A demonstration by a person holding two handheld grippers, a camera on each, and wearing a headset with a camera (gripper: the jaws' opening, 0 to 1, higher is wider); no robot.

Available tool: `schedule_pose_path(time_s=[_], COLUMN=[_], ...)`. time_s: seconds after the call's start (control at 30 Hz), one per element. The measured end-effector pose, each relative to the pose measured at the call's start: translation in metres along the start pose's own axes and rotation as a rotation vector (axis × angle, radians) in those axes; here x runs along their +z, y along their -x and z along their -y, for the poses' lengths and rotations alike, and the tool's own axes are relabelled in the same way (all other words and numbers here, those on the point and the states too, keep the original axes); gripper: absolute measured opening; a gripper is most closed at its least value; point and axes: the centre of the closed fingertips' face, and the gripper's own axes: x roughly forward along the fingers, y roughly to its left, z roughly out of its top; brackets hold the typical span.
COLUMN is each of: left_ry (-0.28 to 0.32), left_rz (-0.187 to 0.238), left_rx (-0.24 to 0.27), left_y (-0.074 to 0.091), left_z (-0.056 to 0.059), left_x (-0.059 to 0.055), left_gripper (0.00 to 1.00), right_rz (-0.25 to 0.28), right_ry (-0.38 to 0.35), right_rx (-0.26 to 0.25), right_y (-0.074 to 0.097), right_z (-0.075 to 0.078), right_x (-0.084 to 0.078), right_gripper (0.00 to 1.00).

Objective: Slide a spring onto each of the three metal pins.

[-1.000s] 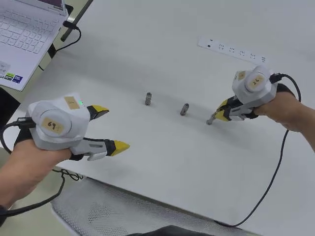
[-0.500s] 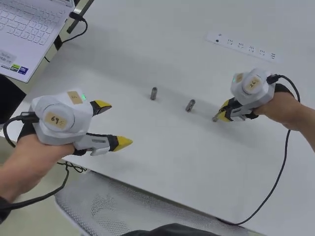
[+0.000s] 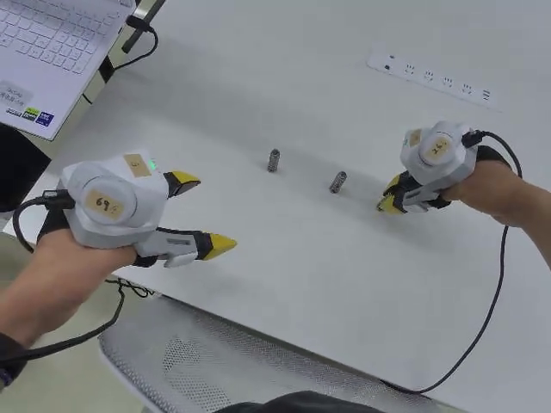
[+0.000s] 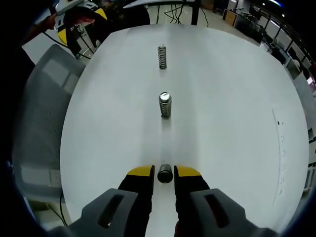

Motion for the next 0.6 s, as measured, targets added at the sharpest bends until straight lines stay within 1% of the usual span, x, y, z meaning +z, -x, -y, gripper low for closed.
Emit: schedule_pose_path(time_s=[0.1,0.2,0.3,0.37,0.43,0.5,0.6], left_ry=[0.002,0.000,-0.002,-0.004,-0.004,-0.006,-0.009], left_rz=[0.002,0.006,0.007,0.011,0.015,0.016,0.023], left_rx=[-0.001,-0.003,-0.005,-0.007,-0.007,-0.007,-0.006], left_y=[-0.001,-0.003,-0.005,-0.005,-0.005,-0.005,-0.004], left_z=[0.000,0.000,0.000,0.000,0.000,0.000,0.001], left_x=[0.000,0.002,0.002,0.003,0.005,0.006,0.008], left_gripper=[0.56,0.57,0.57,0.57,0.57,0.57,0.57], right_rz=[0.016,0.020,0.024,0.027,0.023,0.024,0.060], right_ry=[-0.019,-0.025,-0.039,-0.064,-0.076,-0.089,-0.138], right_rx=[-0.015,-0.024,-0.050,-0.077,-0.080,-0.098,-0.114], right_y=[0.005,0.008,0.011,0.015,0.018,0.022,0.027], right_z=[-0.001,-0.003,-0.004,-0.004,-0.006,-0.003,-0.002], right_x=[0.000,-0.003,-0.009,-0.014,-0.020,-0.026,-0.028], right_gripper=[0.20,0.20,0.25,0.29,0.29,0.29,0.30])
